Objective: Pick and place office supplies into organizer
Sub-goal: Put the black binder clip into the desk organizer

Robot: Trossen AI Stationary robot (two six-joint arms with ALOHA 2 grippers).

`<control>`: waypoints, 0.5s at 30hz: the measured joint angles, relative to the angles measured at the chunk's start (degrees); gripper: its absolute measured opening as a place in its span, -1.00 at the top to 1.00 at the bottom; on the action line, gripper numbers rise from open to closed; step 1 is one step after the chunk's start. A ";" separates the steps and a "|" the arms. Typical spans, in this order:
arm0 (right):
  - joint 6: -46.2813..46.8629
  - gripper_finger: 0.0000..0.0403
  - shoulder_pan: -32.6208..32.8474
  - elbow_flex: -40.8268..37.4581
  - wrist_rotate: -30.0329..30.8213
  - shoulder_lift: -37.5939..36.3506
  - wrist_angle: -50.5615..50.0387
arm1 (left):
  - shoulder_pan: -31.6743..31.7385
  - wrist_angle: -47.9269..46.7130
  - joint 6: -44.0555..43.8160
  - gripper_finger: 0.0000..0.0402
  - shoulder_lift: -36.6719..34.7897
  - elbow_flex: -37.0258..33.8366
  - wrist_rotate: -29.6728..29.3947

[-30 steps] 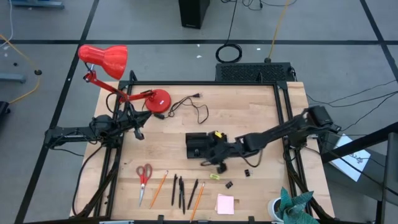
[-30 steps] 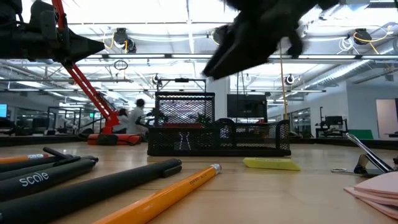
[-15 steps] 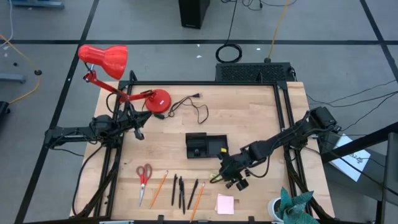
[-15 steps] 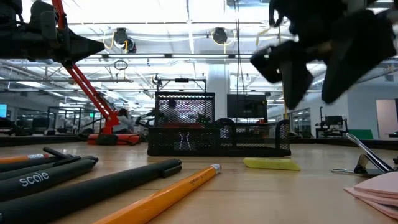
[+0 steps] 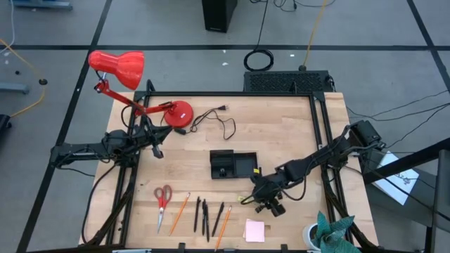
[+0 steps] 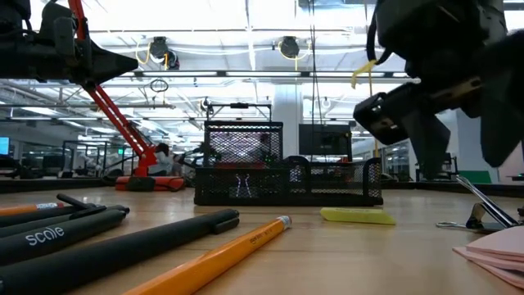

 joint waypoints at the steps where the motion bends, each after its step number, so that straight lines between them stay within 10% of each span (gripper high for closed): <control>1: 0.24 0.22 0.00 -0.66 0.04 0.00 1.34 | 0.01 0.01 -0.07 0.80 -0.01 0.00 0.00; 15: 2.83 0.52 -0.02 -4.87 -0.03 0.02 7.52 | 0.01 0.02 -0.02 0.80 -0.01 0.00 0.00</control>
